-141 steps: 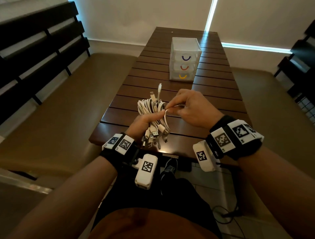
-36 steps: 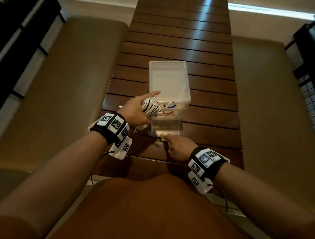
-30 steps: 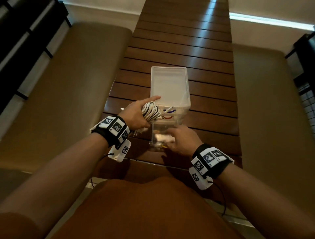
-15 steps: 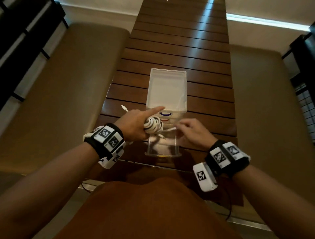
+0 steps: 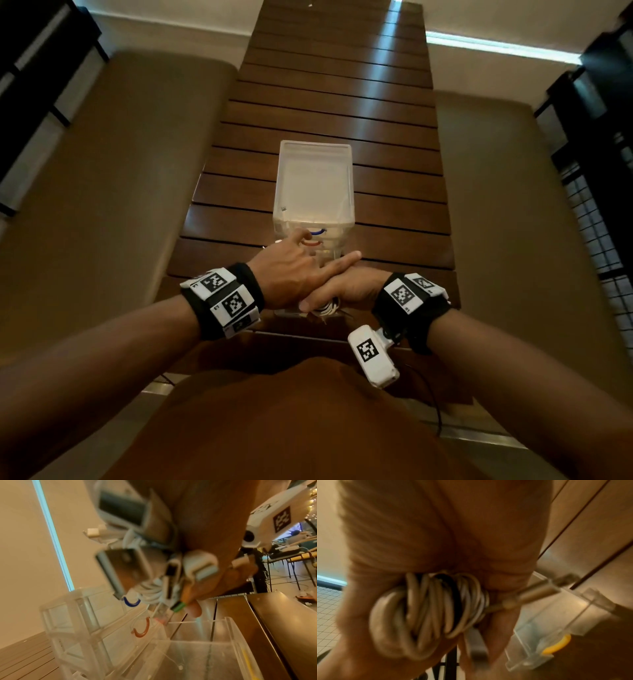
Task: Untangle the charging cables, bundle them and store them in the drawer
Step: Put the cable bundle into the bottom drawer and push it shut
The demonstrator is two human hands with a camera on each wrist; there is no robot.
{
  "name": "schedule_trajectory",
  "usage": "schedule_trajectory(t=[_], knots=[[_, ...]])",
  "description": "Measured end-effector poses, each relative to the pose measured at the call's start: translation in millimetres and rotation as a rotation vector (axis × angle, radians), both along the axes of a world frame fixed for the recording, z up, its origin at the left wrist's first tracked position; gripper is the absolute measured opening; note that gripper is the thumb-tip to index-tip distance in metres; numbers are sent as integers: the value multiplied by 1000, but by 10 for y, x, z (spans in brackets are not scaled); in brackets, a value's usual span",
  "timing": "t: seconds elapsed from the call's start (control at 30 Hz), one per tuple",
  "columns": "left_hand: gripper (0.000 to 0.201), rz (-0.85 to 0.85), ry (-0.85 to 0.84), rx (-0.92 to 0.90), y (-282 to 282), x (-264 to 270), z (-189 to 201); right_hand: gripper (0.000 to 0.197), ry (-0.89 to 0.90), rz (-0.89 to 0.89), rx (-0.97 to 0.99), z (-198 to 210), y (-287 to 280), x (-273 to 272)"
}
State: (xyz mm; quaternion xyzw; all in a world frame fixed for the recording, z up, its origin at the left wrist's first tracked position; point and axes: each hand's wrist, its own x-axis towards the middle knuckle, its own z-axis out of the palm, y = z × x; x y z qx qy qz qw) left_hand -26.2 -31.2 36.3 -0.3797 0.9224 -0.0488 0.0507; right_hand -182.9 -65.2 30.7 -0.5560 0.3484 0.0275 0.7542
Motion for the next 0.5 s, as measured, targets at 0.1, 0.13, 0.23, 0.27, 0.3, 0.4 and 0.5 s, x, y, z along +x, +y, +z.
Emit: schedule_trajectory(t=[0.1, 0.13, 0.23, 0.27, 0.3, 0.4, 0.5], knots=[[79, 33, 18, 38, -14, -12, -47, 53, 33, -121, -65, 12, 33, 44], [84, 51, 48, 51, -20, -18, -64, 53, 63, -103, -134, 33, 33, 53], [98, 77, 163, 28, -32, -17, -41, 40, 133, -43, -231, 106, 15, 28], [102, 79, 195, 5, -41, -20, -15, 37, 121, -72, -199, 106, 10, 13], [103, 81, 194, 0, -45, -21, 22, 38, 118, -97, -164, 111, 11, 0], [103, 118, 89, 61, -44, 35, 111, 54, 192, -73, -241, 101, -22, -1], [107, 178, 46, 80, -29, 116, 117, 51, 241, -3, -310, 139, -58, 37]])
